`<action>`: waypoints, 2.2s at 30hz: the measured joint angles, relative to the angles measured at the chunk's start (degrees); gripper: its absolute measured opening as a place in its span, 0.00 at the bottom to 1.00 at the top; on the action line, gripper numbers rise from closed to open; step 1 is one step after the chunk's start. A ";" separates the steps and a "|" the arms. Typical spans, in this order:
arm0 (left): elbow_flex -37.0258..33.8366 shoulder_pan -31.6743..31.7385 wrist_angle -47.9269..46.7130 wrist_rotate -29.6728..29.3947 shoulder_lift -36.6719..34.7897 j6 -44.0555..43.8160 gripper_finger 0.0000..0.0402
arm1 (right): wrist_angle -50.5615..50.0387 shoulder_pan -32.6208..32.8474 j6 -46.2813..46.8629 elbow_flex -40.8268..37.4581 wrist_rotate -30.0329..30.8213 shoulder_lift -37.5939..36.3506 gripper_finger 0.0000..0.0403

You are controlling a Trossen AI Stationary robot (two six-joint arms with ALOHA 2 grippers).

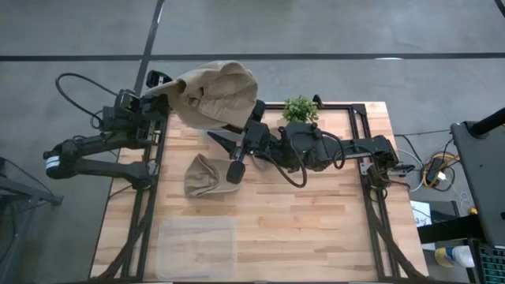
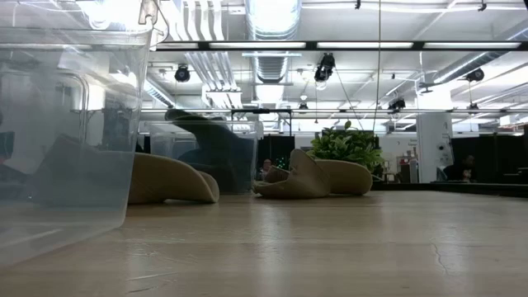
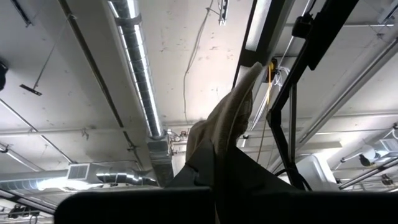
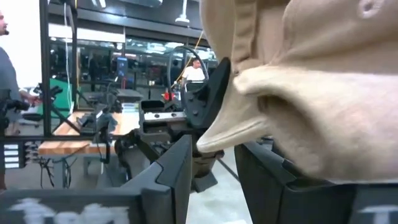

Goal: Pick & Place hat
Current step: Put the bottom brown cap in the bottom transparent bin

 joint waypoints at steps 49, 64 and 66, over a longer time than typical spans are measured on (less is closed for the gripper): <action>0.42 0.46 -46.58 0.24 -4.45 -5.75 0.36 | -28.27 -1.12 1.15 1.20 14.24 -10.97 0.02; 0.42 0.48 -71.54 -2.57 -15.43 -2.92 0.37 | -60.05 -1.26 22.84 3.24 -6.46 -10.87 0.03; 0.42 0.48 -73.00 -2.73 -17.75 -2.81 0.37 | -61.36 -1.13 23.24 2.91 -9.27 -9.92 0.03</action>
